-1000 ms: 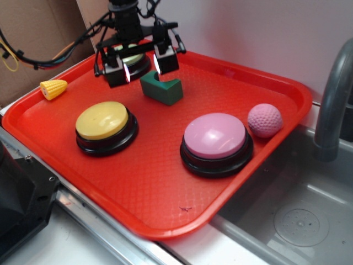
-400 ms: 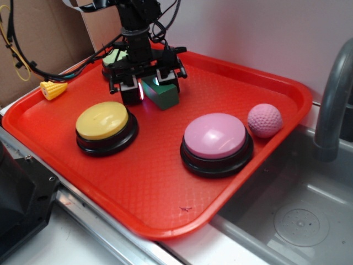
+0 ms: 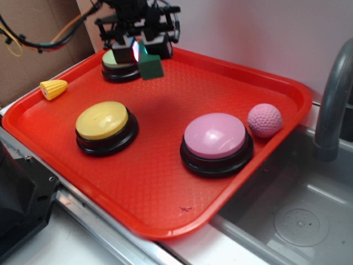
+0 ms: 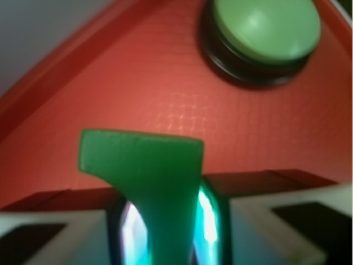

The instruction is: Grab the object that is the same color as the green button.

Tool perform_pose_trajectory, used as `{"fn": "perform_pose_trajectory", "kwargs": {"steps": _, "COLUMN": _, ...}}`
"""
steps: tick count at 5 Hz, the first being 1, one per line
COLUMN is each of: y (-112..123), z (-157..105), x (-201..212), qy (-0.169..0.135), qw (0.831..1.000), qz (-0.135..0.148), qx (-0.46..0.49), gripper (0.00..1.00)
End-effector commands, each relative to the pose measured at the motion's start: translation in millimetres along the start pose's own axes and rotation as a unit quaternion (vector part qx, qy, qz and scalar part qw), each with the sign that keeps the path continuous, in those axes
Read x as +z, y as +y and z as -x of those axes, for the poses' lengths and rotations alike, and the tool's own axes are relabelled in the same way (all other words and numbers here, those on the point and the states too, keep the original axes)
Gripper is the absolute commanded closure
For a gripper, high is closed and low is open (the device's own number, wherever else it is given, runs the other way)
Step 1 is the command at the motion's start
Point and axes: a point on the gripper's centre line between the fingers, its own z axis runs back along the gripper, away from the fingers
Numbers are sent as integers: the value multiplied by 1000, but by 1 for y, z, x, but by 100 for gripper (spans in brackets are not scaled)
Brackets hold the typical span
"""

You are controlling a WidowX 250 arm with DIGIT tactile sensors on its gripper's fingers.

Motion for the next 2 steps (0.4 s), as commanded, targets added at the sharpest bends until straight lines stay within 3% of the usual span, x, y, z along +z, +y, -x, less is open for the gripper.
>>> {"fn": "perform_pose_trajectory", "kwargs": {"steps": 1, "y": -8, "z": -9, "x": 121, "qy": -11, "qw": 987, "qz": 38, "qx": -158, "gripper": 100}}
{"fn": "perform_pose_trajectory", "kwargs": {"steps": 2, "y": -11, "z": -13, "x": 121, "qy": -3, "qw": 988, "qz": 5, "qx": -157, "gripper": 100}}
